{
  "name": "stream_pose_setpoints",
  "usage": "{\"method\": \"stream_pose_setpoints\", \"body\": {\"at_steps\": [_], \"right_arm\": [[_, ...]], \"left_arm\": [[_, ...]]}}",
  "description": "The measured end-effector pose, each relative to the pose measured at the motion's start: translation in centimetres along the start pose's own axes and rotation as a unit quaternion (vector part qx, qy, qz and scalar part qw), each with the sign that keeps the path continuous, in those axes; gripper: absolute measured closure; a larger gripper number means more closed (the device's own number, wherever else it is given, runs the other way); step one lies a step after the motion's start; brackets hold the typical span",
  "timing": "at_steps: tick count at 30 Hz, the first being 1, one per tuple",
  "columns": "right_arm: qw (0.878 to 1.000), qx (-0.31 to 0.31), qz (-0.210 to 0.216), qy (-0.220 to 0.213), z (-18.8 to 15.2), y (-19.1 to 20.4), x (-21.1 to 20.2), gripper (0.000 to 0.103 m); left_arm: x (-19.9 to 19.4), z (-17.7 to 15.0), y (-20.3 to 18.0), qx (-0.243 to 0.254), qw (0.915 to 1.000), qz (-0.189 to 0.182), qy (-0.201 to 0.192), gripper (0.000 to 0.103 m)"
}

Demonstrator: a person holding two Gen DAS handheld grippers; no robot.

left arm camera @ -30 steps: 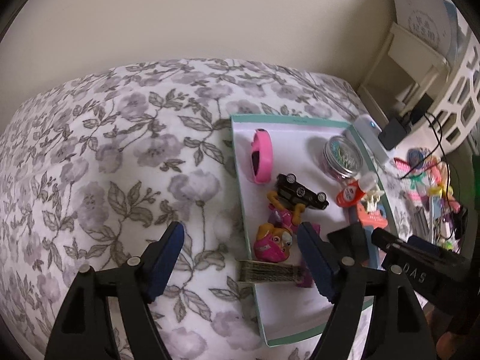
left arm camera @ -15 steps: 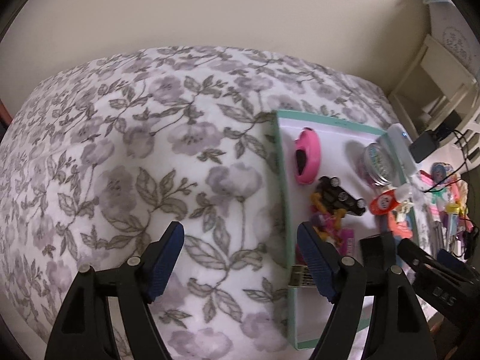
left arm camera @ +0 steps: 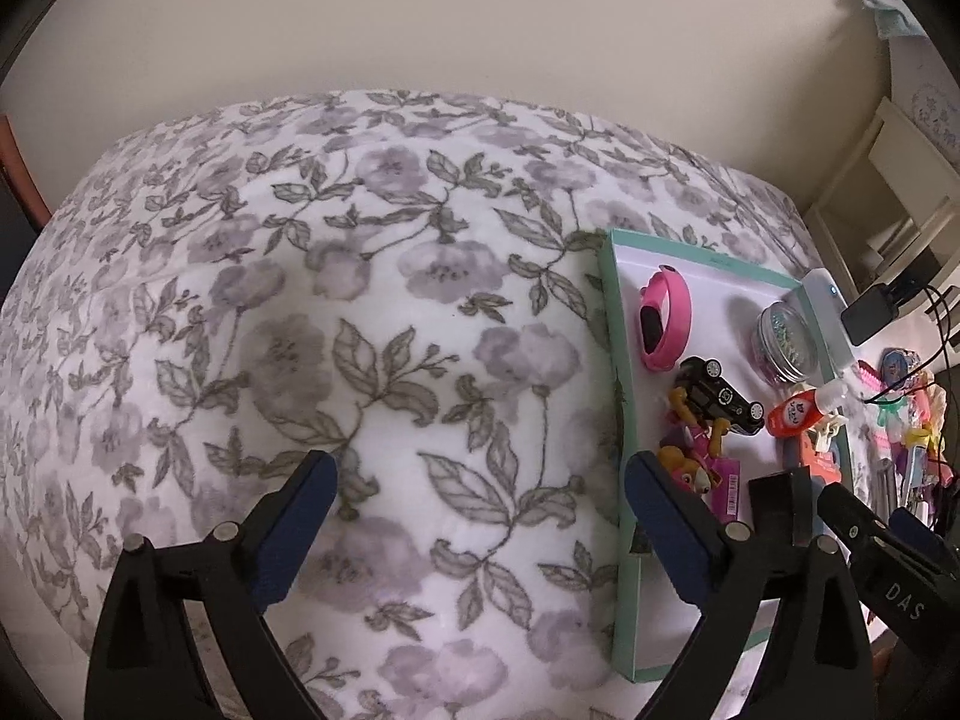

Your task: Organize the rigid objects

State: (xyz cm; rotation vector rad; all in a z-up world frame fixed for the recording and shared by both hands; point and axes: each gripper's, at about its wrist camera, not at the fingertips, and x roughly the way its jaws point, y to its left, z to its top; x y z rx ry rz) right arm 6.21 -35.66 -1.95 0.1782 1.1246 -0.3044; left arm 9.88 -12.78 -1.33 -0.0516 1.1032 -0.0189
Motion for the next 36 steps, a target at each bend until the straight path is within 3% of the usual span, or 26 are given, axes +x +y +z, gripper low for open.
{"method": "stream_pose_setpoints", "body": {"at_steps": [10, 16, 26, 36], "right_arm": [[0.999, -0.024, 0.013, -0.035, -2.4, 1.4, -3.0, 0.0], [0.998, -0.036, 0.028, -0.049, -4.5, 2.1, -4.5, 0.0], [0.996, -0.063, 0.019, -0.062, -7.6, 2.9, -5.6, 0.0], [0.996, -0.063, 0.011, -0.066, -8.7, 2.6, -6.1, 0.0]], "left_arm": [[-3.8, -2.4, -0.1, 0.046, 0.9987, -0.001, -0.023, 0.006], [-5.2, -4.4, 0.4, 0.069, 0.9966, 0.023, -0.038, 0.006], [-6.3, -5.9, 2.7, 0.037, 0.9985, 0.021, -0.034, 0.006], [-6.5, -6.6, 2.8, 0.043, 0.9988, 0.019, -0.013, 0.006]]}}
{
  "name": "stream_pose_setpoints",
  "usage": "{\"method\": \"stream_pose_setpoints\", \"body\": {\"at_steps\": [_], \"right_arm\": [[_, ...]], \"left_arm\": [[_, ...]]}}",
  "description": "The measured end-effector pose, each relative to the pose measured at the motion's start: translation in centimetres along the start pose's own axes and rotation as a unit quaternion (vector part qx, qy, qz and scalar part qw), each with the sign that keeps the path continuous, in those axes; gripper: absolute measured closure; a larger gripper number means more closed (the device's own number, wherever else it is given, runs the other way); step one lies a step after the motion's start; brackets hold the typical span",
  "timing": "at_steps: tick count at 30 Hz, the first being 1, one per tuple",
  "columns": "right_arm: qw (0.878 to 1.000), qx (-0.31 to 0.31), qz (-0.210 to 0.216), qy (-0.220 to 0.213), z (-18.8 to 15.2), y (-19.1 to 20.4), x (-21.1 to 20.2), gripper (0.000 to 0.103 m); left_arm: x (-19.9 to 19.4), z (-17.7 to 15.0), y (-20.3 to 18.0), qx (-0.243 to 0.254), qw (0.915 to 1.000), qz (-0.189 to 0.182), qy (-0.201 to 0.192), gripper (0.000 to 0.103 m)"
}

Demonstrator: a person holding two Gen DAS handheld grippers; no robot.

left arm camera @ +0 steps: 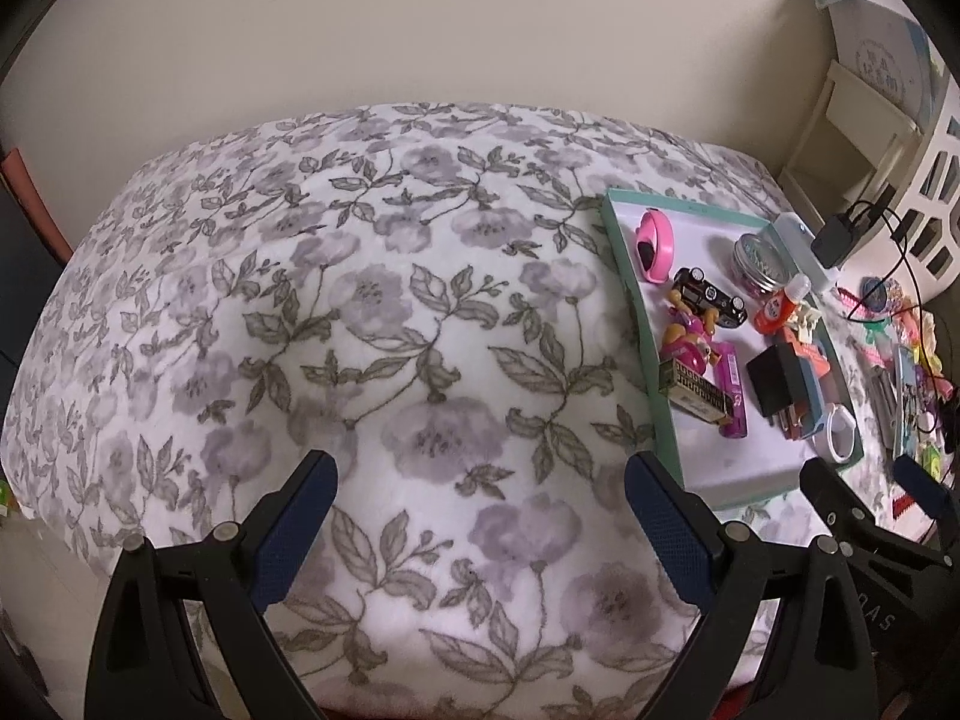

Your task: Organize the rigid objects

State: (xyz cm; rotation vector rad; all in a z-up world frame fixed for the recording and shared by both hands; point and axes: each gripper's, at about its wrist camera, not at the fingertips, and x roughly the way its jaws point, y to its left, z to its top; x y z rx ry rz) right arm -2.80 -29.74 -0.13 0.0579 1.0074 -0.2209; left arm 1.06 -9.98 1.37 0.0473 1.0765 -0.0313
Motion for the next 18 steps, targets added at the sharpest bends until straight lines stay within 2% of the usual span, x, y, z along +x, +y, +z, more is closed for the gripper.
{"method": "stream_pose_setpoints", "body": {"at_steps": [7, 18], "right_arm": [[1.0, 0.002, -0.004, -0.008, -0.11, -0.23, -0.45, 0.0], [1.0, 0.008, -0.006, -0.024, -0.08, -0.46, -1.04, 0.0]], "left_arm": [[-0.08, -0.39, -0.5, 0.02, 0.9997, 0.006, 0.014, 0.006], [-0.05, -0.57, -0.36, 0.023, 0.9995, 0.003, 0.02, 0.006]]}}
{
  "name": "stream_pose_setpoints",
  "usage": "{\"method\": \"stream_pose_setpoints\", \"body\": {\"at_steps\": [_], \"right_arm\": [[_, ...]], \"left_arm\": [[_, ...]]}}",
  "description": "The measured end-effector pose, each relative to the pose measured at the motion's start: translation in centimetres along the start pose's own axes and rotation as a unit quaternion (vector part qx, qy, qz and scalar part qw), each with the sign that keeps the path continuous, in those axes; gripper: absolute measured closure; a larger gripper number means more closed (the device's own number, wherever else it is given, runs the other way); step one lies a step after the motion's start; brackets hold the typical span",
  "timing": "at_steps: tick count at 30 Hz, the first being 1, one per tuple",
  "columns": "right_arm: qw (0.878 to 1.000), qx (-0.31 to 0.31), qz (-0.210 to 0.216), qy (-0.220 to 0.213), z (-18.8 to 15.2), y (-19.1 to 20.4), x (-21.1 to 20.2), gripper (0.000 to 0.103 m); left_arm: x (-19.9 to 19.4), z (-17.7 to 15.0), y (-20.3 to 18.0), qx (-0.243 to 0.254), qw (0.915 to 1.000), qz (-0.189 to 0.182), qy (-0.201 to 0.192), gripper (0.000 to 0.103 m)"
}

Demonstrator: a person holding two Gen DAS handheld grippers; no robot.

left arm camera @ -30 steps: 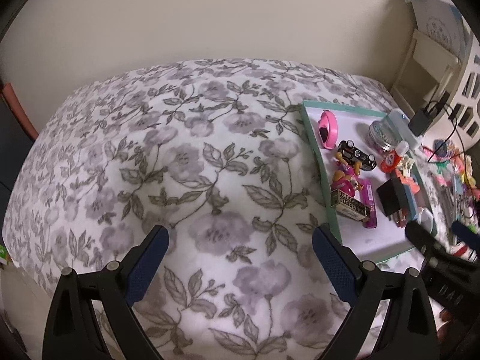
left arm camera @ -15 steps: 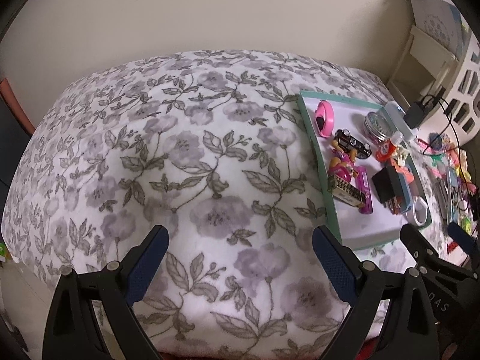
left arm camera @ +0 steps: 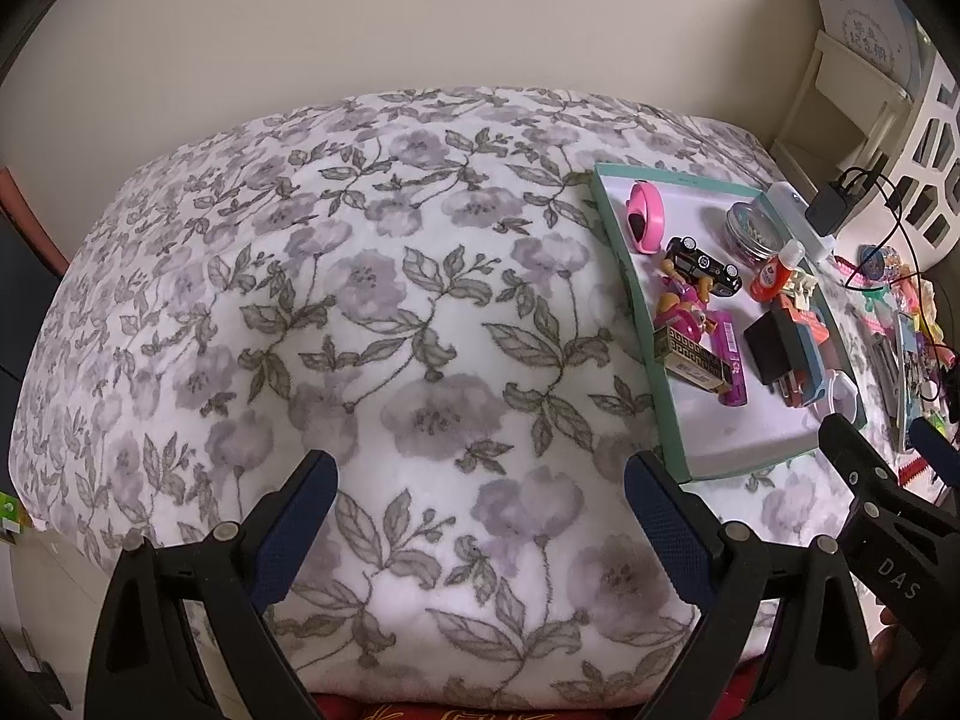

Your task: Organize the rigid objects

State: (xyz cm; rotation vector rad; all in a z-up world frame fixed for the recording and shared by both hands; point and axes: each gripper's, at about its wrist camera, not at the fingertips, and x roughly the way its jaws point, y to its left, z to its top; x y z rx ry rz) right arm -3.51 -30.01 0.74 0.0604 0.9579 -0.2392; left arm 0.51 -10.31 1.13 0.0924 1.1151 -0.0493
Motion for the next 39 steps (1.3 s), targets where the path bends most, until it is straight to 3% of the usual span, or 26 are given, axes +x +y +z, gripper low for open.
{"method": "stream_pose_setpoints", "body": {"at_steps": [39], "right_arm": [[1.0, -0.003, -0.013, -0.003, 0.22, -0.38, 0.36, 0.0]], "left_arm": [[0.62, 0.07, 0.14, -0.002, 0.9999, 0.001, 0.011, 0.006]]}}
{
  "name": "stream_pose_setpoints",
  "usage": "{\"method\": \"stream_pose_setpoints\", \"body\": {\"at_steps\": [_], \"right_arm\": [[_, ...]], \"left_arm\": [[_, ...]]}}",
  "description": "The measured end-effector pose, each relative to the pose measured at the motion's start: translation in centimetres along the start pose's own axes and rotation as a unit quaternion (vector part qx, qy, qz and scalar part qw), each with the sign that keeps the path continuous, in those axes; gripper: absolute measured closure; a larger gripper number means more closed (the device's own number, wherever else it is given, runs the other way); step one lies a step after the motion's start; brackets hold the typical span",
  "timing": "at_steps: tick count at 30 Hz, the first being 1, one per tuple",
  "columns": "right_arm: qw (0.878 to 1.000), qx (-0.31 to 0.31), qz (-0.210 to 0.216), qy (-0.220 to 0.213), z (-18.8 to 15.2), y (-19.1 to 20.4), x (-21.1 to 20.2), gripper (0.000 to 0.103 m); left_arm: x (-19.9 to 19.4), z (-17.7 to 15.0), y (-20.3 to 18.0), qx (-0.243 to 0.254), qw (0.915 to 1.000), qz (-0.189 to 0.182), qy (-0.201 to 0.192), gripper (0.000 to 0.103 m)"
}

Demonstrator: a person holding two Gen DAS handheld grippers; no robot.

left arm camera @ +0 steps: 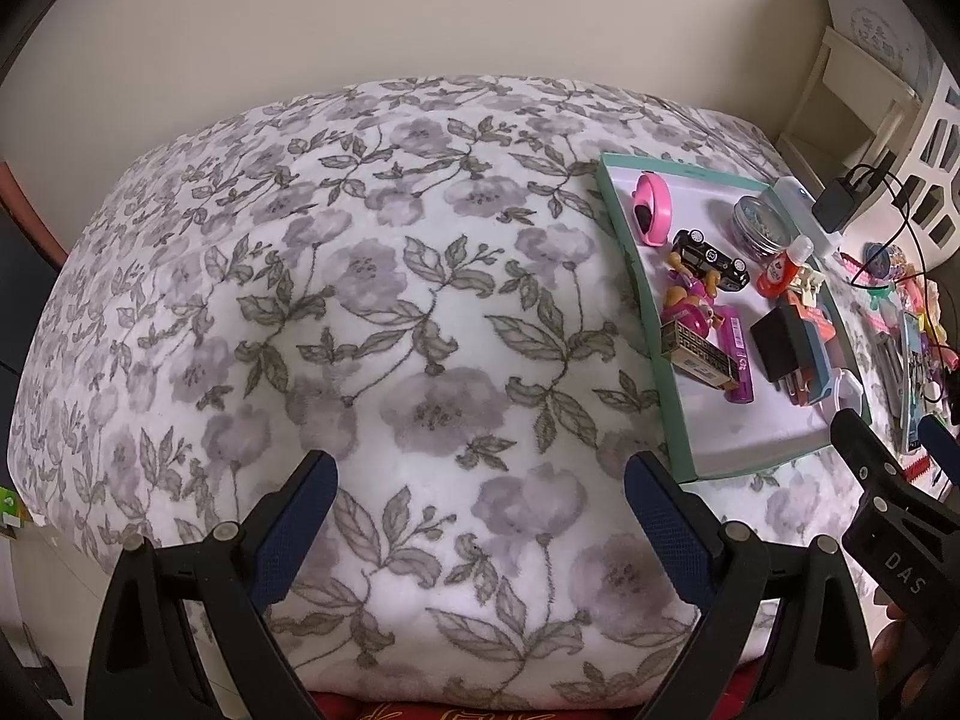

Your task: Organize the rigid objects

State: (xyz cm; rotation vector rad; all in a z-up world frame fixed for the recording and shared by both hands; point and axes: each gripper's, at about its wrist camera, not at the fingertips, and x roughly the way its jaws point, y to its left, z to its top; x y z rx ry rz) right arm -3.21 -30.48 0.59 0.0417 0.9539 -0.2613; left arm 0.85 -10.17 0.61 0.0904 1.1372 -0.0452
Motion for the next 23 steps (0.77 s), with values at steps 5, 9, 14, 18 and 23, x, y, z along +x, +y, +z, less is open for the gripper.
{"method": "stream_pose_setpoints", "body": {"at_steps": [5, 9, 14, 18, 23], "right_arm": [[1.0, -0.001, 0.0, 0.0, 0.0, 0.0, 0.1, 0.0], [1.0, -0.001, -0.001, 0.001, 0.0, 0.0, 0.0, 0.0], [1.0, -0.003, 0.0, 0.001, 0.0, 0.1, 0.1, 0.0], [1.0, -0.003, 0.001, 0.001, 0.0, 0.0, 0.2, 0.0], [1.0, -0.004, 0.001, 0.001, 0.0, 0.0, 0.2, 0.0]], "left_arm": [[0.0, 0.0, 0.0, 0.003, 1.0, -0.001, -0.001, 0.006], [-0.1, 0.0, -0.2, 0.005, 1.0, -0.008, -0.004, 0.006], [0.0, 0.1, -0.5, 0.012, 0.9999, -0.004, -0.003, 0.006], [-0.5, 0.0, -0.4, 0.01, 0.9997, -0.009, -0.018, 0.006], [-1.1, 0.1, -0.6, 0.014, 0.9994, -0.007, -0.032, 0.006]]}}
